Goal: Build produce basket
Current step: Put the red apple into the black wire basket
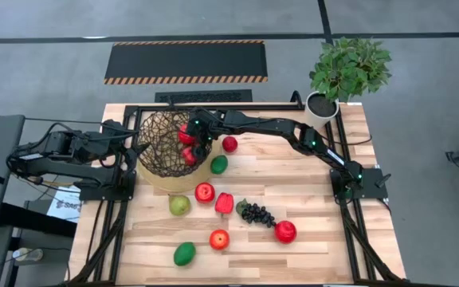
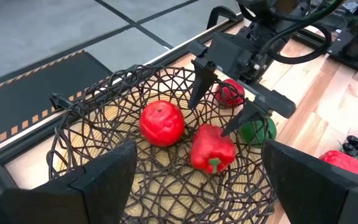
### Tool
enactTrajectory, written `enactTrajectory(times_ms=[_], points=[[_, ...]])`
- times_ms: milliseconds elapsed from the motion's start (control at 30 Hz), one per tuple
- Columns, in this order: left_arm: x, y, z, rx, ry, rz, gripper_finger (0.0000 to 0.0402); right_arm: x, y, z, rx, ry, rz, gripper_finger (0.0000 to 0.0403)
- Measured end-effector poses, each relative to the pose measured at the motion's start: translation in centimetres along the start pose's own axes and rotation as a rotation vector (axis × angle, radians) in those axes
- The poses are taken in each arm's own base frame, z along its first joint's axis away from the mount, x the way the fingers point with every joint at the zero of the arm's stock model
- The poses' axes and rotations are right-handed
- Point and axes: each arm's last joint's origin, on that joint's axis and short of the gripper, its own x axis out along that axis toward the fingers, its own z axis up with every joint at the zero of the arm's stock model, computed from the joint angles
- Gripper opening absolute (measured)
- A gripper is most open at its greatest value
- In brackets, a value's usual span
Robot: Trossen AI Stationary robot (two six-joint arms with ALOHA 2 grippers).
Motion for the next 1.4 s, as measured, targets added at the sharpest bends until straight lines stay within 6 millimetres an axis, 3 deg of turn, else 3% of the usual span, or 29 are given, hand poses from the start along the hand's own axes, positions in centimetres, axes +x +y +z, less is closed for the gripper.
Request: enactTrajectory(times_ms=[100,233,367,500,633,900,1100,1300,1400], points=[[0.0,0.0,0.0,0.0,0.0,0.0,0.033,-1.3,0.2,0.6,-0.001,-0.009,0.0,0.0371],[0.0,0.0,0.0,-0.001,0.0,-0.001,0.033,-4.7,0.7,1.4,0.01,0.034,0.002,0.037],[0.0,0.0,0.0,-0.002,0.007,-0.01,0.033,-8.9,2.3,0.6,0.044,0.222,0.022,0.037],[0.0,0.0,0.0,-0.001,0.008,-0.013,0.033,-12.6,5.2,-0.8,0.1,0.45,0.042,0.0369],[0.0,0.0,0.0,0.009,0.0,-0.001,0.033,-14.8,9.2,-1.5,0.129,0.553,0.049,0.0368],[0.0,0.0,0.0,-0.003,0.007,-0.012,0.033,-17.6,20.5,-4.2,0.026,0.643,-0.002,0.0367],[0.0,-0.1,-0.1,-0.003,0.025,-0.041,0.033,-19.7,28.0,-6.9,0.106,0.618,-0.087,0.0367],[0.0,-0.1,-0.1,0.019,0.026,-0.044,0.033,-21.6,32.4,-9.3,0.231,0.594,-0.134,0.0367],[0.0,-0.1,-0.1,0.038,0.026,-0.044,0.033,-22.4,34.0,-10.2,0.21,0.544,-0.168,0.0367]])
